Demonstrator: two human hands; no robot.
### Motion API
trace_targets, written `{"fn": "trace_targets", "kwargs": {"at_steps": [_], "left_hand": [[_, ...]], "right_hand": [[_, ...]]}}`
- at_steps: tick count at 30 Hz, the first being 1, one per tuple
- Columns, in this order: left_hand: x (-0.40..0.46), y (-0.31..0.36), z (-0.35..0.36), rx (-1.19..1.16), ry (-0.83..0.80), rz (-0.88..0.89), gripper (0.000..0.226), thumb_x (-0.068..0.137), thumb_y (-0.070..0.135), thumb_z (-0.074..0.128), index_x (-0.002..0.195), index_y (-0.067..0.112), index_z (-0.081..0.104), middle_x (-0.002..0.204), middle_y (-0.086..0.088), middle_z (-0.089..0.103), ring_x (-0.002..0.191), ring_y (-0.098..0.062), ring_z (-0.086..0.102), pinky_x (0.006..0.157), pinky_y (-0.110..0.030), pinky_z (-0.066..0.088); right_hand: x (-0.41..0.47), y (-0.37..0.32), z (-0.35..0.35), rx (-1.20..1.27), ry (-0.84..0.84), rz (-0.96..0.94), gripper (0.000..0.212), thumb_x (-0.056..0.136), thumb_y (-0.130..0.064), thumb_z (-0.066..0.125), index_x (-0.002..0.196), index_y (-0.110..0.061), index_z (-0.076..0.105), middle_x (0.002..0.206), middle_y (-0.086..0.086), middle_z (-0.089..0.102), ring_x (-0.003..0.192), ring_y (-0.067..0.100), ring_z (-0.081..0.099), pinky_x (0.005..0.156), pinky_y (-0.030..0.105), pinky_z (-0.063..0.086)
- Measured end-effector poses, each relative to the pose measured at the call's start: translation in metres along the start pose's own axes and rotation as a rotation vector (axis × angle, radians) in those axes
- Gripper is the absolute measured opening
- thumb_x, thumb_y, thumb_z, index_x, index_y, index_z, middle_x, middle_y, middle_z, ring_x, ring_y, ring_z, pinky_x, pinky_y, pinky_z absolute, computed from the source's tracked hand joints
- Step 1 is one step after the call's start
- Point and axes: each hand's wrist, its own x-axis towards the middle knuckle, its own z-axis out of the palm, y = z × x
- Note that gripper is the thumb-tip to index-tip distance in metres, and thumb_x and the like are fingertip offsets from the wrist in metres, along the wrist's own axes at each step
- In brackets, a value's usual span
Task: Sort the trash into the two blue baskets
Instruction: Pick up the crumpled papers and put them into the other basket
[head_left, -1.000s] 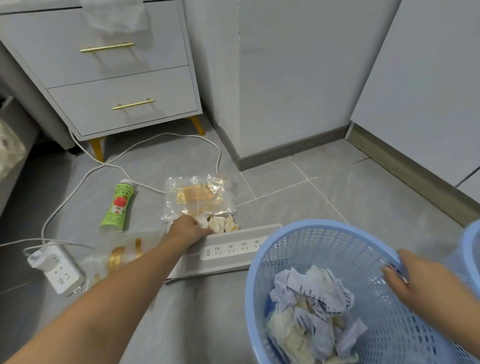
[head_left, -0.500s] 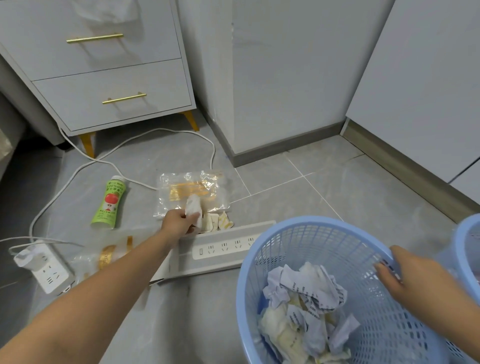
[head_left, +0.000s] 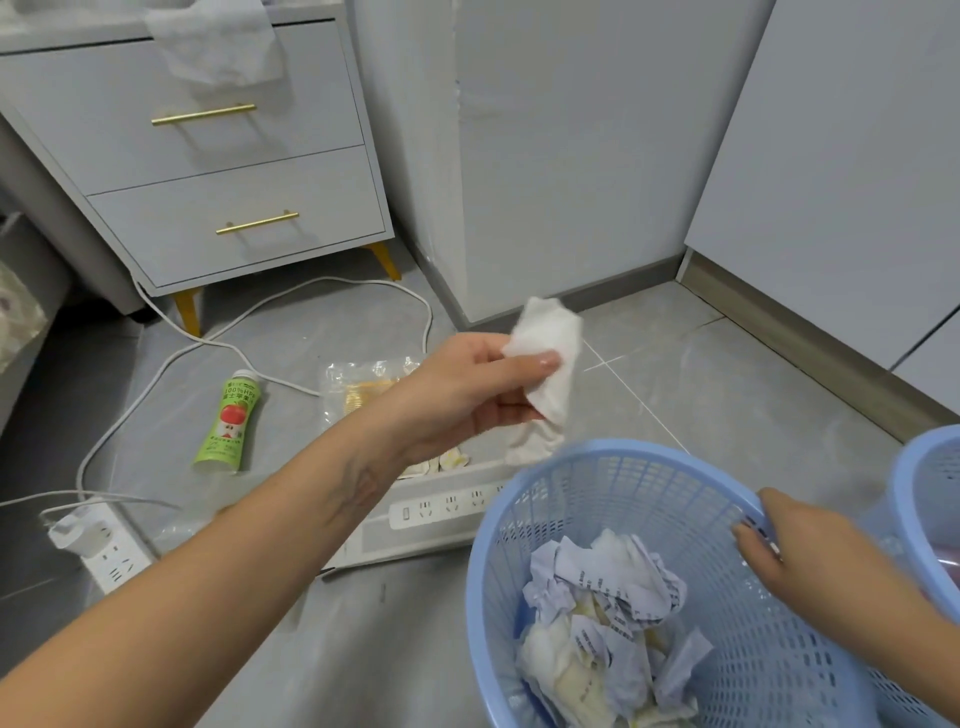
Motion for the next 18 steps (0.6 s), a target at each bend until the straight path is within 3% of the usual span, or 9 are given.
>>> {"fn": "trace_targets", "kwargs": {"at_steps": [4,6,9,13,18], "left_hand": [[-0.004,0.005,0.033,0.221,-0.302,-0.132,0.013,0.090,0.004,0.058,0.083,0.006,0.069,0.075,-0.004,0.071,0.067,-0.011,0.067,0.067,-0.020,0.057],[-0.001,-0.004,0.035,0.373,-0.293,-0.167,0.009,0.089,0.010,0.062,0.092,0.008,0.071,0.082,-0.005,0.070,0.072,-0.011,0.066,0.073,-0.020,0.056],[0.011,-0.021,0.019,0.451,-0.100,-0.231,0.017,0.090,0.020,0.063,0.100,0.009,0.071,0.087,-0.001,0.072,0.071,-0.006,0.065,0.069,-0.019,0.055],[0.036,-0.057,-0.036,0.440,0.359,-0.283,0.018,0.089,0.024,0.064,0.095,0.009,0.068,0.087,-0.001,0.071,0.071,-0.009,0.064,0.065,-0.022,0.051],[0.053,-0.117,-0.118,0.474,0.760,-0.388,0.013,0.087,0.015,0.059,0.087,0.004,0.065,0.090,-0.013,0.067,0.074,-0.021,0.061,0.066,-0.029,0.053]], "right_hand": [[-0.001,0.001,-0.001,0.015,-0.008,0.007,0.023,0.094,-0.030,0.045,0.079,-0.013,0.044,0.062,-0.002,0.052,0.054,0.009,0.049,0.044,0.020,0.030],[-0.003,0.002,-0.001,0.027,-0.025,0.016,0.022,0.094,-0.030,0.044,0.081,-0.012,0.046,0.064,-0.001,0.053,0.056,0.011,0.051,0.046,0.020,0.033],[-0.004,0.002,-0.001,0.004,-0.020,0.026,0.022,0.094,-0.032,0.043,0.083,-0.013,0.046,0.065,-0.003,0.052,0.058,0.010,0.051,0.048,0.020,0.034],[-0.003,-0.004,0.002,-0.016,-0.022,0.013,0.024,0.094,-0.033,0.042,0.075,-0.018,0.038,0.063,-0.005,0.050,0.055,0.007,0.048,0.045,0.019,0.031],[-0.003,-0.006,0.004,0.006,-0.025,0.026,0.022,0.095,-0.034,0.041,0.078,-0.019,0.039,0.065,-0.006,0.051,0.059,0.009,0.053,0.055,0.024,0.045]]}}
